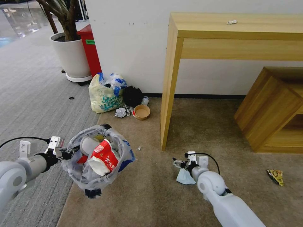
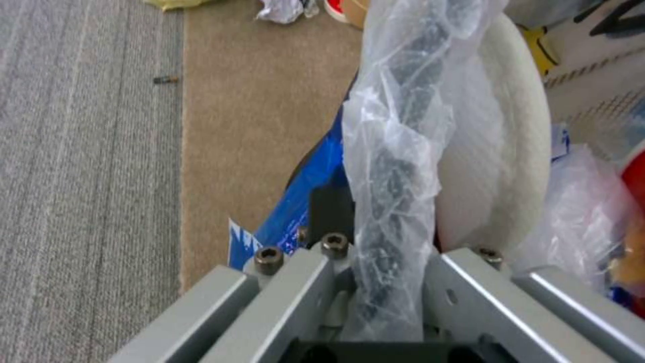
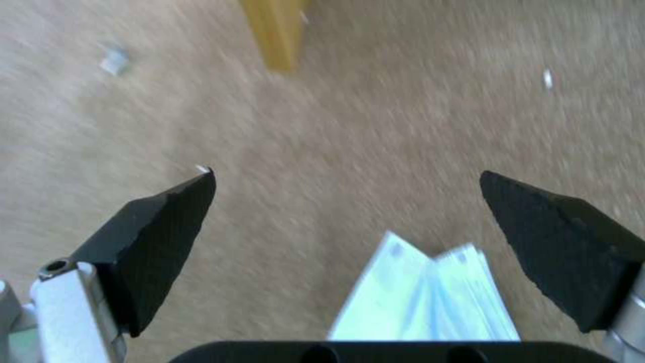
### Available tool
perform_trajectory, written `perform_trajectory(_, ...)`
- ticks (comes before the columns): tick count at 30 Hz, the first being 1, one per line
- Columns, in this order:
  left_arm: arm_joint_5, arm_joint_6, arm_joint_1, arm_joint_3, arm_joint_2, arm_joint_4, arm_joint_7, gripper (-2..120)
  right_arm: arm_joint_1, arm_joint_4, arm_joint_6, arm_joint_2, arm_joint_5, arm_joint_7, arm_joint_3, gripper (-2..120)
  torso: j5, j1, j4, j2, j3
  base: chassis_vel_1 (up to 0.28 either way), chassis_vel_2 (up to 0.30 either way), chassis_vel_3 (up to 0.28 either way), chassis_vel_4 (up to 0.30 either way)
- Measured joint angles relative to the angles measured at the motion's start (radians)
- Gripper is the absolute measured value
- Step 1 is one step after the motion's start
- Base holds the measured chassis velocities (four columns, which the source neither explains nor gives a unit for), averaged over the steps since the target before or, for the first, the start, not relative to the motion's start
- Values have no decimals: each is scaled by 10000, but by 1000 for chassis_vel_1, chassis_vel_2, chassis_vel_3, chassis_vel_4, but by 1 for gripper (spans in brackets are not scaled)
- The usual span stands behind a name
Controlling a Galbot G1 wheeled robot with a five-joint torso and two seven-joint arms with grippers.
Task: Pick up the trash bin and place the garbage on the floor into it.
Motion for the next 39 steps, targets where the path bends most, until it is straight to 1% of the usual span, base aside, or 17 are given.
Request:
perform_trajectory(2,-68,0,-24,-17,33,-11,-32,0,114,-275,-378,130,0,463,-164,100,-1,0,-1,0,0,0,0,0,0)
perform_trajectory(6,-79,0,-32,-36,46,0,-38,0,113,-546,-752,225,8,833,-270,100,-1,0,-1,0,0,0,0,0,0)
perform_trajectory(15,-77,1,-80,-25,60,71,-11,0,306,-1460,-989,618,297,1168,-232,100,-1,-1,-1,0,0,0,0,0,0)
perform_trajectory(16,-77,2,-88,-16,64,76,-9,0,358,-1551,-998,653,393,1169,-219,100,-1,-1,-1,0,0,0,0,0,0)
perform_trajectory(17,-77,2,-98,-9,71,83,-4,0,419,-1641,-1002,691,472,1168,-203,96,-1,-1,-1,0,0,0,0,0,0)
perform_trajectory(18,-77,2,-98,-9,71,83,-4,0,419,-1641,-1002,691,472,1168,-203,96,-1,-1,-1,0,0,0,0,0,0)
perform_trajectory(21,-79,2,-111,-8,83,95,10,0,531,-1816,-1030,765,600,1170,-168,84,-1,-1,-1,0,0,0,0,0,0)
perform_trajectory(22,-79,2,-111,-8,83,95,10,0,531,-1816,-1030,765,600,1170,-168,84,-1,-1,-1,0,0,0,0,0,0)
perform_trajectory(25,-82,3,-111,-16,107,99,28,0,580,-2036,-1042,878,690,1235,-141,68,-1,-1,-1,0,0,0,0,0,0)
perform_trajectory(26,-82,3,-111,-16,107,99,28,0,580,-2036,-1042,878,690,1235,-141,68,-1,-1,-1,0,0,0,0,0,0)
perform_trajectory(29,-112,3,-112,-40,133,95,42,0,564,-2128,-1045,925,703,1269,-103,53,0,-1,-1,0,0,0,0,0,0)
perform_trajectory(30,-112,3,-112,-40,133,95,42,0,564,-2128,-1045,925,703,1269,-103,53,0,-1,-1,0,0,0,0,0,0)
perform_trajectory(33,-139,3,-113,-47,140,80,43,0,505,-2166,-1032,937,680,1268,-63,40,0,-1,-1,0,0,0,0,0,0)
perform_trajectory(34,-139,3,-113,-47,140,80,43,0,505,-2166,-1032,937,680,1268,-63,40,0,-1,-1,0,0,0,0,0,0)
perform_trajectory(37,-203,3,-115,-51,160,32,38,0,443,-2183,-945,949,632,1255,38,24,0,-1,-1,0,-1,0,0,0,0)
perform_trajectory(38,-203,3,-115,-51,160,32,38,0,443,-2183,-945,949,632,1255,38,24,0,-1,-1,0,-1,0,0,0,0)
perform_trajectory(39,-208,2,-119,-52,163,25,34,0,425,-2184,-917,938,617,1249,62,20,0,-2,-1,0,0,0,0,0,0)
